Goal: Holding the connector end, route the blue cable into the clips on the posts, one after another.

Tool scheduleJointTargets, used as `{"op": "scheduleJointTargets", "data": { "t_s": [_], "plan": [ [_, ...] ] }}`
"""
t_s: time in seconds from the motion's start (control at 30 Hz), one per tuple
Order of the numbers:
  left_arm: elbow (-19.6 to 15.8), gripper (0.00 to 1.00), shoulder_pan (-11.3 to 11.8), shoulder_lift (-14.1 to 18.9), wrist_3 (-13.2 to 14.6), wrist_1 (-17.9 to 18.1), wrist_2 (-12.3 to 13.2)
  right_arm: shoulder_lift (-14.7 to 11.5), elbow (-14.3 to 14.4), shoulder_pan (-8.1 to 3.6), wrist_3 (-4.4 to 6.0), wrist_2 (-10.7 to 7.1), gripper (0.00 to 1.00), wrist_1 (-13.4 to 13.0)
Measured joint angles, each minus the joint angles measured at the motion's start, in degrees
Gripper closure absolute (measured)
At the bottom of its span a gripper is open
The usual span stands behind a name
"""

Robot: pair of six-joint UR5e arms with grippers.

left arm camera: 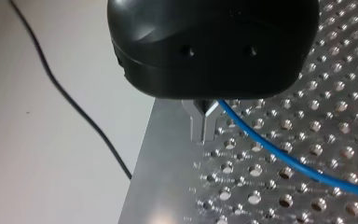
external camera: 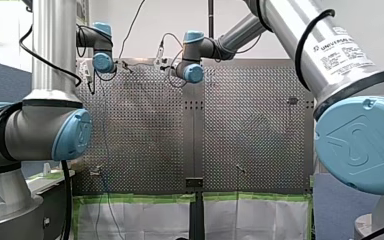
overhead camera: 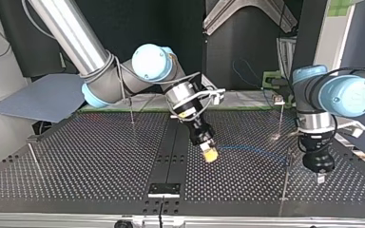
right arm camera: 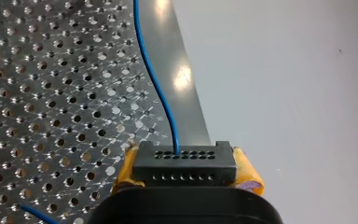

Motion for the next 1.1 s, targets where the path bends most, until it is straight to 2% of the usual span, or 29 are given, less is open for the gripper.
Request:
{"op": "scheduleJointTargets", "data": {
  "t_s": [0.5, 0.97, 1.0, 1.03, 1.07, 1.1],
  "plan": [
    [1.9, 1.00, 1.3, -4.0, -1.4, 1.0, 3.5, 1.6, -2.2, -1.20, 0.07, -0.82, 1.00, 0.0],
    [2.2, 1.00, 1.3, -4.3, -2.1, 2.0, 4.5, 1.9, -2.8, -2.84, 0.61, -0.57, 1.00, 0.5],
    [2.2, 0.98, 1.2, -4.3, -2.2, 2.3, 4.6, 1.9, -2.8, -2.88, 0.62, -0.58, 1.00, 0.6],
    [2.2, 0.82, 1.1, -4.3, -2.3, 2.5, 4.7, 1.9, -2.8, -2.89, 0.62, -0.59, 1.00, 0.6],
    [2.2, 0.82, 1.1, -4.3, -2.5, 2.5, 4.8, 1.9, -2.8, -2.89, 0.62, -0.60, 1.00, 0.7],
    [2.2, 0.63, 1.0, -4.3, -2.7, 2.5, 4.9, 1.9, -2.8, -2.89, 0.62, -0.63, 1.00, 0.8]
  ]
}}
